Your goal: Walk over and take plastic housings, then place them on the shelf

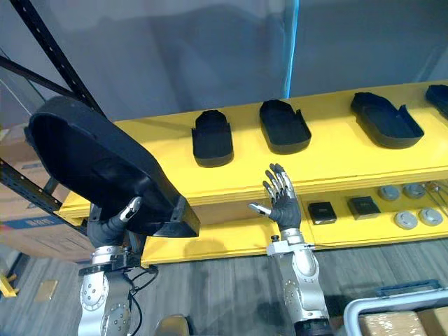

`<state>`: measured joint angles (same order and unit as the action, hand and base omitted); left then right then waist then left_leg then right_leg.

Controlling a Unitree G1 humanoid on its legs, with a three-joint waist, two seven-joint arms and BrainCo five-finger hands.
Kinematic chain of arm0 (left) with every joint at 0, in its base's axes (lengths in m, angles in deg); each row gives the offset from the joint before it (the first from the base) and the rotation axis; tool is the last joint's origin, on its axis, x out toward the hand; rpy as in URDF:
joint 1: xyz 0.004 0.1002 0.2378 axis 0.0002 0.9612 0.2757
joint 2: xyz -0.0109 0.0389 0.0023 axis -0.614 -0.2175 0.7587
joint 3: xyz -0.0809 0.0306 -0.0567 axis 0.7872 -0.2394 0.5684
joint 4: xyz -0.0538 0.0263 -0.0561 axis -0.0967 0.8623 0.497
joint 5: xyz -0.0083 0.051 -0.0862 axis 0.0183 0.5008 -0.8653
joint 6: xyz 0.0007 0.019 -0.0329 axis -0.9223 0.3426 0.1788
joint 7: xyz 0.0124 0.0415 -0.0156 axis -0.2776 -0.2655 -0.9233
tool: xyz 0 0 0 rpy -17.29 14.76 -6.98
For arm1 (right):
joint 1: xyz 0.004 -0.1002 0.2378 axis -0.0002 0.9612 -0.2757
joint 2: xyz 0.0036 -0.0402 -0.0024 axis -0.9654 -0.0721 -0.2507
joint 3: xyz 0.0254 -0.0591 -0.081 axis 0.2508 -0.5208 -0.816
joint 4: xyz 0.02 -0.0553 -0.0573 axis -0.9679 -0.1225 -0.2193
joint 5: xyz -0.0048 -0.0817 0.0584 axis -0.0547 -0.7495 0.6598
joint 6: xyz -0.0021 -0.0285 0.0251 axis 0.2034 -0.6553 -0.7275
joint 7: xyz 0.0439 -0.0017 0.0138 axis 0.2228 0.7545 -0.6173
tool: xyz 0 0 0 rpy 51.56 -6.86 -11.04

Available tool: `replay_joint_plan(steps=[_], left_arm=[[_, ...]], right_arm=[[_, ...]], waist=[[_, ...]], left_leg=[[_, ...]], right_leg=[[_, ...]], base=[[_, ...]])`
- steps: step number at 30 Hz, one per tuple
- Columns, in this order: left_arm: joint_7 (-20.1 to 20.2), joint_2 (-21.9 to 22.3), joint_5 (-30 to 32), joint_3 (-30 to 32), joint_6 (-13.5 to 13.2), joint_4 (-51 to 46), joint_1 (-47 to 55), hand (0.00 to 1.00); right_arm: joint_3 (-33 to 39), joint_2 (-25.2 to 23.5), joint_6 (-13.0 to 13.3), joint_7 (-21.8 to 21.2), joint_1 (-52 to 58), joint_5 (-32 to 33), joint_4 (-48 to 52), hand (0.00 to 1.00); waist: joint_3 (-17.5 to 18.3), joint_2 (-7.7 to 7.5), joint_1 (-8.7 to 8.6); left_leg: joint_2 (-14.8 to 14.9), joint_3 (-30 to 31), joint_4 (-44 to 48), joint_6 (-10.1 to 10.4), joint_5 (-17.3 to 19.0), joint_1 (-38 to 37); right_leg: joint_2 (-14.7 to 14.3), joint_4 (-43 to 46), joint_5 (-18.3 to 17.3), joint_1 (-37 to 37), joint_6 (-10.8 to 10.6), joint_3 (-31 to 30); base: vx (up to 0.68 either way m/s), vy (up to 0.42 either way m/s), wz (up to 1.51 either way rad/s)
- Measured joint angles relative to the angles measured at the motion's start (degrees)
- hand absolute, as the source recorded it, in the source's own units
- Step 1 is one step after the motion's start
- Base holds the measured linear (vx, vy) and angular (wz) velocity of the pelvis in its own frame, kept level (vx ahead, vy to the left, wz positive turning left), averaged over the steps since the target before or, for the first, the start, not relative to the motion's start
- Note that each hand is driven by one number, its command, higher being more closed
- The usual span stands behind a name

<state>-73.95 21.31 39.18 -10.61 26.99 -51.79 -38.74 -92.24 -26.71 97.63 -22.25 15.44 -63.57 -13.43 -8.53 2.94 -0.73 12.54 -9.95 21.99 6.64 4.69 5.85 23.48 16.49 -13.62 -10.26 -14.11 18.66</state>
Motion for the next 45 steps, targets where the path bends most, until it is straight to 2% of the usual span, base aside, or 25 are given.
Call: replay_joint_plan(steps=[1,2,3,4,5,6,7,8,9,11,12,13,14,15,17,22,24,25,26,29,32,34,38,41,45], left_arm=[[0.17,-1.25,0.08,0.03,0.47,1.05,-0.52,1.0],[0.32,-1.91,0.15,0.04,0.79,2.01,-1.28,1.0],[0.57,-2.6,0.39,-0.01,1.57,3.98,-2.1,1.0],[0.75,-3.01,0.43,0.0,2.16,4.35,-2.11,1.0],[0.98,-3.69,1.09,-0.02,2.44,4.41,-2.09,1.0],[1.14,-4.09,1.89,-0.08,2.44,4.37,-2.24,1.0],[1.14,-4.15,2.47,-0.07,2.42,4.37,-2.47,1.0],[1.31,-5.7,2.82,-0.2,2.42,4.37,-3.82,1.0],[1.34,-5.88,2.76,-0.06,2.42,4.37,-4.32,1.0],[1.34,-5.78,2.66,0.04,2.66,4.25,-5.03,1.0],[1.28,-5.57,2.46,0.04,3.54,3.97,-4.99,1.0],[1.24,-5.12,2.46,-0.1,4.8,4.09,-4.88,1.0],[1.15,-4.45,2.54,-0.44,5.31,4.41,-4.64,1.0],[0.99,-2.91,2.86,-1.32,5.87,3.94,-3.85,1.0],[0.7,-2.31,2.96,-2.49,5.97,3.48,-3.74,1.0],[-0.78,-2.33,3.32,-2.84,5.93,1.16,-3.13,1.0],[-1.38,-2.44,3.28,-2.45,5.55,1.13,-3.14,1.0],[-1.74,-2.57,3.27,-1.46,4.9,1.13,-3.1,1.0],[-1.76,-2.56,3.26,-1.01,4.54,1.12,-3.01,1.0],[-1.57,-2.17,2.63,0.7,2.18,-1.07,-2.75,1.0],[-1.75,-1.87,2.47,2.22,1.92,-4.72,-2.62,1.0],[-2.41,-1.87,2.85,2.56,2.16,-5.51,-3.11,1.0],[-7.19,-1.83,3.33,5.98,4.55,-5.61,-6.35,1.0],[-9.88,-1.81,2.64,8.72,7.05,-5.55,-8.19,1.0],[-14.04,-1.93,2.3,9.02,10.55,-2.58,-9.66,1.0]], right_arm=[[-0.19,-1.44,-0.02,0.24,0.01,-0.05,-2.01,0.0],[-0.23,-2.16,-0.01,1.08,0.07,-0.04,-2.97,0.0],[-0.7,-3.13,-0.01,2.6,0.2,-0.02,-4.51,0.0],[-1.27,-3.66,0.03,3.13,0.19,-0.02,-4.73,0.0],[-2.39,-4.37,0.92,4.09,-0.11,-0.13,-4.71,0.0],[-2.73,-5.55,2.18,5.06,-0.72,-0.53,-4.66,0.0],[-2.74,-6.05,2.59,5.27,-0.99,-0.64,-4.5,0.0],[-2.77,-6.34,2.79,6.26,-1.0,-0.69,-2.77,0.0],[-2.67,-6.37,2.79,6.25,-0.95,-0.68,-1.99,0.0],[-2.32,-6.47,2.69,6.12,-0.52,-0.69,0.6,0.0],[-2.39,-6.53,2.37,5.97,-0.5,-0.91,1.77,0.0],[-2.49,-6.48,2.1,5.95,-0.51,-1.48,1.88,0.0],[-2.44,-6.27,1.9,5.97,-0.42,-1.76,1.81,0.0],[-2.35,-5.9,1.48,5.98,-0.16,-1.7,1.83,0.0],[-2.43,-5.66,0.85,5.97,-0.21,-1.69,1.83,0.0],[-2.41,-4.48,0.97,6.25,-0.34,-3.62,1.8,0.0],[-2.29,-3.53,1.65,6.9,-0.47,-6.14,1.77,0.0],[-1.74,-2.59,2.83,7.98,-0.89,-9.61,1.81,0.0],[-1.65,-2.5,3.18,8.42,-1.05,-10.65,1.99,0.0],[0.21,-2.65,5.09,8.47,-1.97,-11.91,9.06,0.0],[2.11,-2.59,5.55,8.3,-2.05,-11.53,15.77,0.0],[3.38,-2.69,6.27,7.22,-1.23,-7.73,17.85,0.0],[4.26,-3.44,6.07,4.36,0.3,-2.53,19.72,0.0],[1.79,-3.93,3.95,3.42,1.11,-2.33,19.68,0.0],[-3.0,-4.02,1.52,2.11,1.12,-2.39,19.22,0.0]], waist=[[0.12,-1.11,-0.41],[-0.69,-2.76,-0.32],[-1.2,-3.42,-0.05],[-1.22,-3.48,0.09],[-1.26,-3.68,0.57],[-1.39,-3.51,1.25],[-1.68,-3.02,1.22],[-1.62,-3.09,0.16],[-1.53,-3.24,0.12],[-1.46,-3.35,0.02],[-1.3,-3.62,0.03],[-0.67,-4.57,0.0],[-0.6,-3.38,-0.07],[-0.32,-1.62,-0.14],[-0.26,-1.0,-0.09],[-0.38,-1.23,0.03],[-0.88,-1.52,0.33],[-1.63,-2.18,1.1],[-1.66,-2.24,1.36],[-2.0,-1.64,1.37],[-1.82,-1.4,0.71],[-1.34,-0.97,-0.36],[-1.19,-0.99,-1.65],[-1.04,-0.97,-1.67],[-0.11,-1.08,-1.48]], left_leg=[[-2.44,-0.1,-1.11,3.98,3.69,-0.22],[-3.91,-0.09,-0.95,3.43,3.82,-0.32],[-5.13,0.07,-1.84,2.47,3.61,-0.22],[-5.19,0.16,-2.62,1.96,3.33,-0.32],[-5.34,0.01,-4.68,0.66,2.91,-1.29],[-5.5,-0.13,-7.25,-0.54,2.49,-3.18],[-5.16,0.12,-8.33,-1.25,2.35,-4.03],[-4.93,2.08,-11.35,-2.67,1.54,-5.31],[-5.04,2.6,-12.42,-3.03,1.33,-5.67],[-5.43,3.18,-14.29,-3.37,0.48,-5.98],[-6.51,2.95,-14.9,-3.15,-0.05,-6.08],[-8.11,2.49,-14.89,-3.14,-0.02,-6.0],[-8.06,2.47,-14.84,-3.18,0.02,-5.98],[-7.93,1.53,-15.67,-3.18,0.01,-6.1],[-7.61,1.24,-16.07,-3.17,0.01,-6.27],[-7.35,0.06,-17.61,-3.06,0.13,-8.12],[-7.33,0.35,-12.42,-3.3,1.44,-5.53],[-7.35,0.28,-9.12,-3.33,1.6,-4.47],[-7.3,0.0,-9.3,-3.33,1.6,-4.92],[-7.17,-0.95,-15.45,-2.88,1.11,-8.99],[-7.62,-3.48,-20.76,-2.48,-0.79,-12.4],[-7.91,-4.22,-22.02,-2.47,-1.18,-12.92],[-7.93,-4.91,-22.56,-2.63,-1.59,-12.77],[-7.85,-5.1,-22.78,-2.63,-1.64,-12.86],[-7.91,-5.82,-23.65,-2.66,-1.78,-14.78]], right_leg=[[2.29,0.07,1.47,-0.24,0.15,-0.47],[3.57,0.04,3.85,-0.28,-0.06,-2.13],[3.72,0.9,9.64,1.1,2.42,-4.14],[3.49,1.73,12.72,2.21,3.86,-4.78],[3.41,3.92,18.76,4.49,6.48,-4.8],[3.37,6.08,23.18,6.25,11.13,-4.73],[2.5,7.36,20.14,6.46,9.68,-5.49],[-4.85,8.29,10.36,6.59,6.31,-9.34],[-7.19,7.76,8.25,7.09,6.2,-9.59],[-12.77,4.63,5.43,8.55,7.36,-9.35],[-16.32,0.45,5.45,9.75,7.96,-9.21],[-17.62,-4.18,5.94,10.0,11.34,-8.1],[-17.64,-4.99,6.92,9.32,10.55,-8.35],[-18.18,-8.76,8.53,8.1,10.9,-8.6],[-18.63,-11.28,9.85,7.14,10.72,-8.85],[-18.95,-12.28,10.09,6.09,10.72,-9.38],[-18.56,-12.37,10.09,5.98,10.72,-9.2],[-18.12,-12.57,10.09,5.27,10.72,-9.36],[-18.13,-12.79,10.08,4.88,10.73,-9.41],[-18.76,-13.16,9.96,4.23,10.89,-9.63],[-18.72,-13.77,9.91,4.28,11.02,-10.9],[-18.57,-14.32,10.32,4.29,10.83,-10.98],[-18.73,-15.99,12.23,4.05,10.3,-11.33],[-18.83,-16.36,12.5,3.94,9.94,-11.28],[-18.79,-17.08,12.63,2.11,9.73,-11.03]], base=[[0.11,0.52,0.24],[0.09,0.448,0.36],[0.06,0.337,0.28],[0.08,0.408,0.25],[0.12,0.37,0.04],[0.13,0.338,0.02],[0.15,0.309,0.48],[0.11,0.21,0.62],[0.09,0.169,0.66],[0.06,0.046,0.24],[0.12,0.014,0.07],[0.11,0.004,-0.04],[0.16,0.023,-0.14],[0.11,0.031,-0.13],[0.12,0.002,-0.17],[0.06,-0.009,-0.1],[-0.01,0.03,0.08],[-0.04,0.017,-0.01],[-0.05,0.003,-0.01],[-0.07,-0.002,-0.08],[-0.06,0.015,-0.29],[0.0,0.018,-0.12],[0.06,0.011,-0.12],[0.05,-0.007,-0.02],[0.04,-0.002,-0.01]])
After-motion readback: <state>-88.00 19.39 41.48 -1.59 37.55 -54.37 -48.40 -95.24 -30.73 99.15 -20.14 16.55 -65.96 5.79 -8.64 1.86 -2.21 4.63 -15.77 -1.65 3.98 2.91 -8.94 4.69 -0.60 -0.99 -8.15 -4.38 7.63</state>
